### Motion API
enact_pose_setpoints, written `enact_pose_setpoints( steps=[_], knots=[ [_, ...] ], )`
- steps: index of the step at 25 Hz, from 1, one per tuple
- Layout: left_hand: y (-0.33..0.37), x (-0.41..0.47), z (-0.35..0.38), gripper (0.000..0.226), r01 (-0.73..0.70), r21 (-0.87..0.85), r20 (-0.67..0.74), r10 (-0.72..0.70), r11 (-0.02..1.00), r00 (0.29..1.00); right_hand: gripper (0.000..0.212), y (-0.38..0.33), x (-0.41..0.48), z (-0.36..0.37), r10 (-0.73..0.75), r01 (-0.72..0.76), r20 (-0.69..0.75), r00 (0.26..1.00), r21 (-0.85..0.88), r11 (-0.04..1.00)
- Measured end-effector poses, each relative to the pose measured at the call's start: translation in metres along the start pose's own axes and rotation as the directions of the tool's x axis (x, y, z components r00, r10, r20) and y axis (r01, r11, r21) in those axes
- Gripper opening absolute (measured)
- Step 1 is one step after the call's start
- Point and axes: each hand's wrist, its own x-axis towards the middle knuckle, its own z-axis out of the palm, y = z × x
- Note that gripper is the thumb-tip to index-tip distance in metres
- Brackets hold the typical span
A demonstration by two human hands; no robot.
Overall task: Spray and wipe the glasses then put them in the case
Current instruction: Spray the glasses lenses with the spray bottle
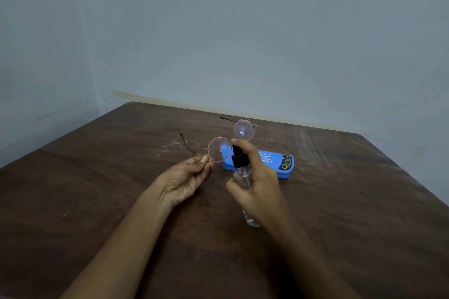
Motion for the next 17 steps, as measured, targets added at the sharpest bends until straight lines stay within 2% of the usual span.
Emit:
enact_pose_setpoints(
  steps=[6,12,14,17],
  knots=[
    [-0.0001,0.0001,-0.0005,0.026,0.013,-0.005,0.006,-0.013,1.000,1.000,0.063,0.0006,-0.0002,-0.0001,0.017,-0.016,0.035,0.999,-0.030,0.999],
    [0.0009,0.0017,-0.0041,0.035,0.028,-0.016,0.003,-0.028,0.999,1.000,0.083,-0.0042,-0.0016,0.0001,0.008,0.007,0.113,0.994,-0.132,0.991],
    [0.0008,0.0029,-0.0046,0.041,0.035,-0.012,0.005,-0.034,0.999,0.999,0.078,-0.0041,-0.0013,0.0005,0.011,0.002,0.107,0.994,-0.120,0.993],
    [0.0008,0.0027,-0.0042,0.030,0.035,0.011,0.003,-0.035,0.999,0.999,0.068,-0.0011,-0.0011,0.0009,0.018,-0.011,0.088,0.996,-0.074,0.997]
  ],
)
